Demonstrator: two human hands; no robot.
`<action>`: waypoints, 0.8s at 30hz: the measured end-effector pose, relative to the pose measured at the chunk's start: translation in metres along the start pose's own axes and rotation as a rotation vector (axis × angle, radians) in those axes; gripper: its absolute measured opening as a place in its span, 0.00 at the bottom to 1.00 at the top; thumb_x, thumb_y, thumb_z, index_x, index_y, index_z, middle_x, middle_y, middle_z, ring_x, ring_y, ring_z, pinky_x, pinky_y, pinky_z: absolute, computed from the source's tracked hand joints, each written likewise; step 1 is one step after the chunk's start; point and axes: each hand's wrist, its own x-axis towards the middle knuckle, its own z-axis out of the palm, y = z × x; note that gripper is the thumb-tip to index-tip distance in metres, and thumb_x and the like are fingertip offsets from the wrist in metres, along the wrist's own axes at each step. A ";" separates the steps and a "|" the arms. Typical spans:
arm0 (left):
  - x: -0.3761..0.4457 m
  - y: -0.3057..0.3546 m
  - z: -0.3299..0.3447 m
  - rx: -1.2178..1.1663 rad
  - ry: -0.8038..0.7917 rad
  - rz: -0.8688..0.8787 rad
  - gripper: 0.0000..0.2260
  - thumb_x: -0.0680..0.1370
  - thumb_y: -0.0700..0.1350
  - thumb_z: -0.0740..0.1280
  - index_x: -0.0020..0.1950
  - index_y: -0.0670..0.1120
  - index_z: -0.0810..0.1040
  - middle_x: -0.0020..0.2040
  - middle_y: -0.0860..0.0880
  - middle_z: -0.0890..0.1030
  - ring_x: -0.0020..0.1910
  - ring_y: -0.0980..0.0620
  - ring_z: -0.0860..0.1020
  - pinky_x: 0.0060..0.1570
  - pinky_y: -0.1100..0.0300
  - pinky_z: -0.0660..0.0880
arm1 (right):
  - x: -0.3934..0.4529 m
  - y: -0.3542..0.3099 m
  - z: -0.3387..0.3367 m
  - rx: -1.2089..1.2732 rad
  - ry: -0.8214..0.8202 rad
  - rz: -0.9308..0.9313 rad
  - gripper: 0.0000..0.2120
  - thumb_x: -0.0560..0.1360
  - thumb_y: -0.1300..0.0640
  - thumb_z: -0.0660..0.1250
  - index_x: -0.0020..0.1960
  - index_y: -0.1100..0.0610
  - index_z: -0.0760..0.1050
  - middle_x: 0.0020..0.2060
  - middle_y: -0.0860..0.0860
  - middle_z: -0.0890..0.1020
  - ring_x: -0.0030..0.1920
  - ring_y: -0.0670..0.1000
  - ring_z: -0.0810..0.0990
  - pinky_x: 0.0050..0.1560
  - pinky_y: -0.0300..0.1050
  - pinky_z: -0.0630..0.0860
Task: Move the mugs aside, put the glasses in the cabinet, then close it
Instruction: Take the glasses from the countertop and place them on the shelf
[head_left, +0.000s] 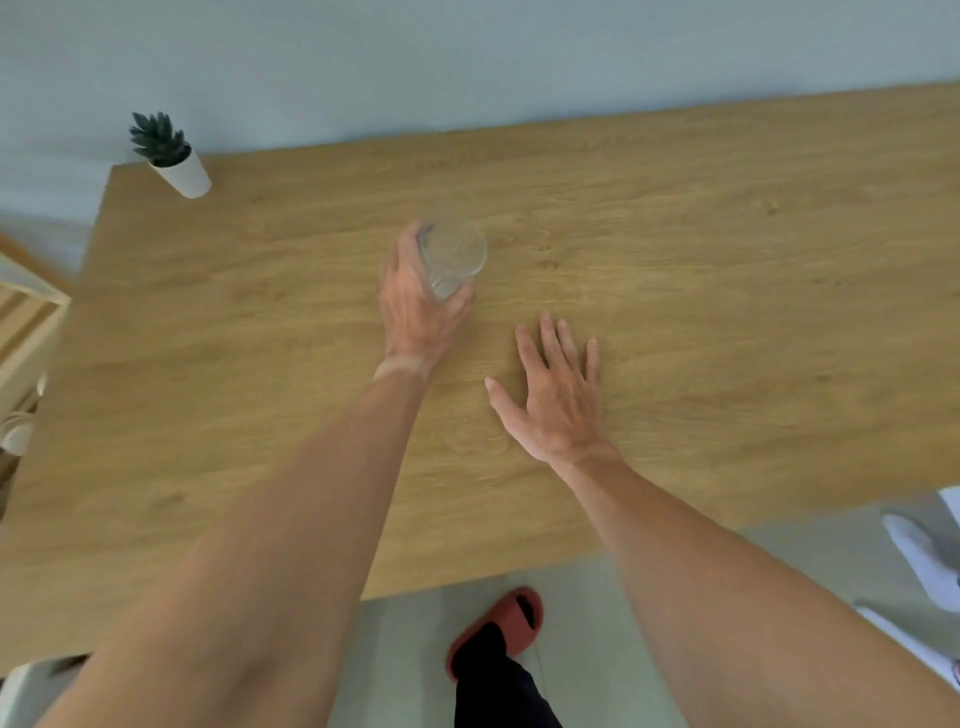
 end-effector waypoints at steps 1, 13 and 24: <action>-0.015 -0.002 -0.009 -0.022 0.020 -0.010 0.32 0.67 0.44 0.72 0.70 0.41 0.68 0.64 0.45 0.76 0.63 0.47 0.75 0.63 0.55 0.68 | -0.008 -0.001 -0.001 0.027 0.007 0.019 0.38 0.75 0.32 0.49 0.79 0.51 0.56 0.81 0.55 0.53 0.81 0.55 0.47 0.79 0.63 0.43; -0.214 0.006 -0.120 -0.131 0.024 -0.034 0.30 0.66 0.55 0.72 0.66 0.50 0.68 0.54 0.54 0.75 0.51 0.53 0.75 0.51 0.57 0.71 | -0.218 -0.030 0.013 0.062 0.199 0.090 0.19 0.73 0.46 0.63 0.56 0.59 0.74 0.54 0.58 0.74 0.56 0.62 0.74 0.59 0.55 0.69; -0.359 -0.046 -0.118 -0.019 -0.163 -0.063 0.29 0.64 0.54 0.72 0.62 0.44 0.74 0.54 0.50 0.79 0.52 0.49 0.78 0.52 0.52 0.76 | -0.252 -0.022 0.094 0.012 -0.097 -0.025 0.25 0.76 0.48 0.62 0.71 0.58 0.68 0.72 0.60 0.68 0.71 0.62 0.66 0.69 0.57 0.63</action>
